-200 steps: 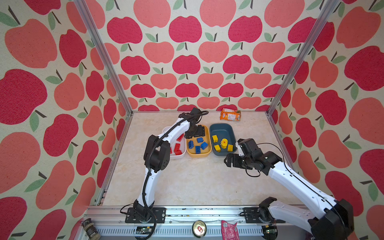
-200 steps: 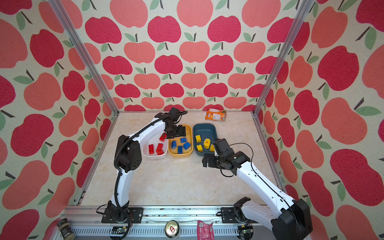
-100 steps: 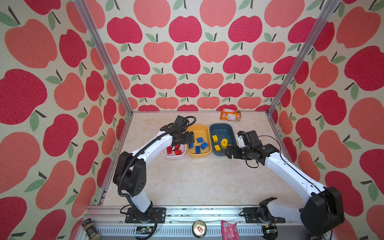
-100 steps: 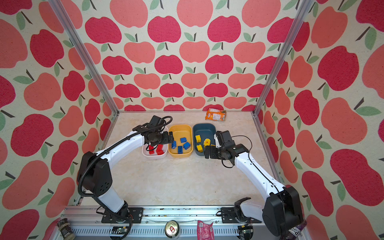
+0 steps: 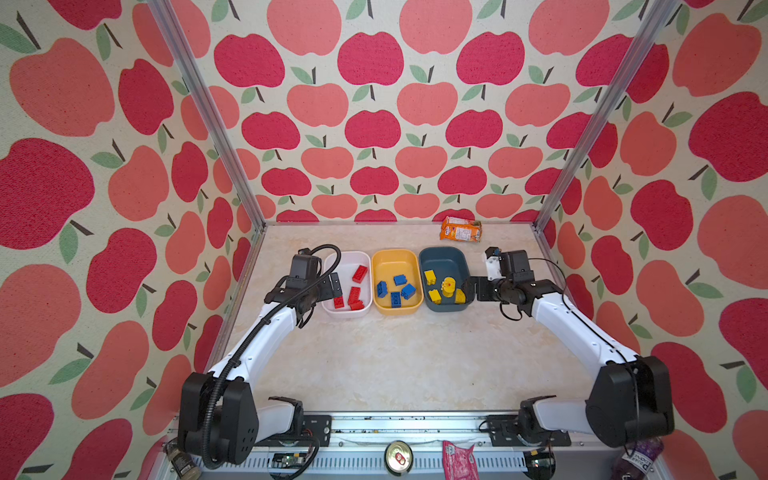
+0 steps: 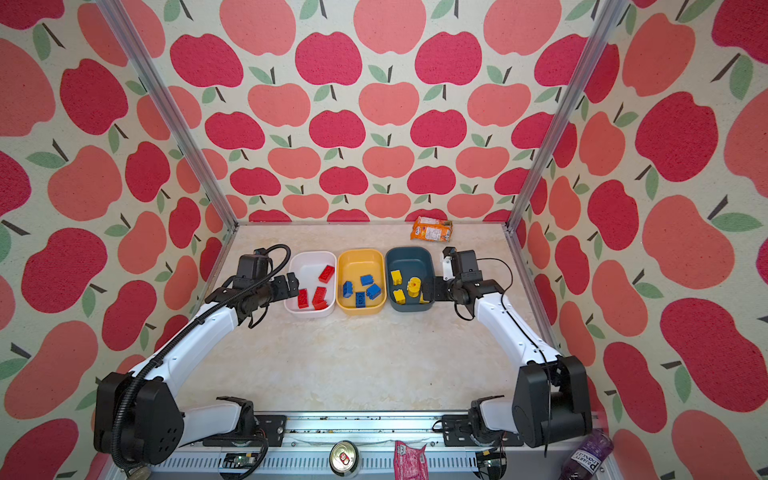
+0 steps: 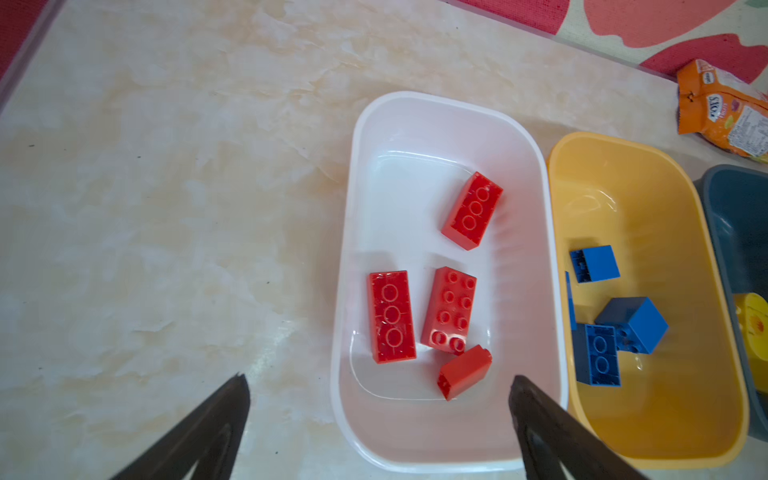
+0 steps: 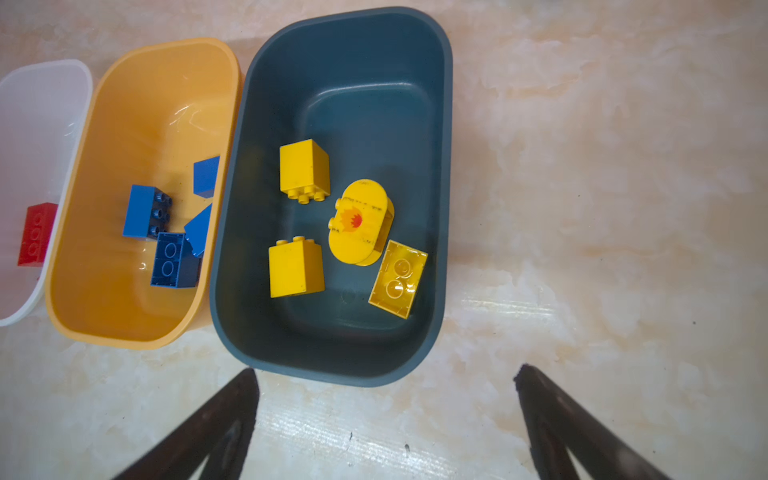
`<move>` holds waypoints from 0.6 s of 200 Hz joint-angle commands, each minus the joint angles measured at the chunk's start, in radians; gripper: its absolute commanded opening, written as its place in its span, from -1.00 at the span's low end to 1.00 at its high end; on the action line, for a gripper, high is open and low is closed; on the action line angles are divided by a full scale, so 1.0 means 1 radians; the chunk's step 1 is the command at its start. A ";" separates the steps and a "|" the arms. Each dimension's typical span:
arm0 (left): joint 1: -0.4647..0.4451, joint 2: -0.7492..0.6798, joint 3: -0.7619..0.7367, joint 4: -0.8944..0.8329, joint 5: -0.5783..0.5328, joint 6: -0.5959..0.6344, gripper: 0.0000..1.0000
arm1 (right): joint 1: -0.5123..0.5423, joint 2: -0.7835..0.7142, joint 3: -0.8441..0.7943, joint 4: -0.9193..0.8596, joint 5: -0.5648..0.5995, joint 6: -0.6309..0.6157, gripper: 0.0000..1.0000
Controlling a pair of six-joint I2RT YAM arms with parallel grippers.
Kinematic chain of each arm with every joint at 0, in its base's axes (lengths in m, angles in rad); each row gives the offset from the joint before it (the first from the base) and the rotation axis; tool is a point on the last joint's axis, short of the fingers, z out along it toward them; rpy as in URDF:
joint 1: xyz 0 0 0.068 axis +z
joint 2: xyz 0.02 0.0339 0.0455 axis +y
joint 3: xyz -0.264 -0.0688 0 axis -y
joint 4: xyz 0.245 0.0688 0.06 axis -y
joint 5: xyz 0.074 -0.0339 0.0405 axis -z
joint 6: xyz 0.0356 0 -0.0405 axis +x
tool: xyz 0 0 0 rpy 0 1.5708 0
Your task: Sort the legos into containers by color
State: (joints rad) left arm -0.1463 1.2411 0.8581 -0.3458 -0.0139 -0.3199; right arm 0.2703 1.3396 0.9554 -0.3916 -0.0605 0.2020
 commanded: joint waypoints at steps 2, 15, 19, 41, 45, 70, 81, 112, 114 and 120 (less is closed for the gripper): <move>0.080 -0.035 -0.078 0.143 0.015 0.098 0.99 | -0.051 0.005 -0.029 0.106 0.055 -0.094 0.99; 0.126 -0.044 -0.119 0.211 0.033 0.128 0.99 | -0.085 0.003 -0.050 0.161 0.069 -0.125 0.99; 0.141 -0.046 -0.130 0.233 0.041 0.134 0.99 | -0.096 0.002 -0.058 0.179 0.073 -0.135 0.99; 0.210 -0.020 -0.179 0.353 0.090 0.166 0.99 | -0.147 -0.001 -0.122 0.310 0.088 -0.191 0.99; 0.221 -0.011 -0.185 0.373 0.096 0.171 0.99 | -0.156 0.001 -0.133 0.332 0.088 -0.197 0.99; 0.275 0.037 -0.214 0.479 0.121 0.201 0.99 | -0.212 0.019 -0.213 0.485 0.087 -0.220 0.99; 0.289 0.052 -0.234 0.534 0.124 0.216 0.99 | -0.230 0.027 -0.252 0.571 0.073 -0.220 0.99; 0.298 0.053 -0.333 0.723 0.124 0.260 1.00 | -0.242 0.068 -0.346 0.778 0.075 -0.251 0.99; 0.298 0.052 -0.340 0.736 0.124 0.261 1.00 | -0.243 0.071 -0.348 0.784 0.077 -0.252 0.99; 0.298 0.045 -0.360 0.768 0.121 0.267 1.00 | -0.245 0.079 -0.358 0.804 0.084 -0.253 0.99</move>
State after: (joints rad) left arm 0.1474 1.2942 0.5674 0.2138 0.0875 -0.1116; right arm 0.0311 1.3872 0.6403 0.2100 0.0105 -0.0063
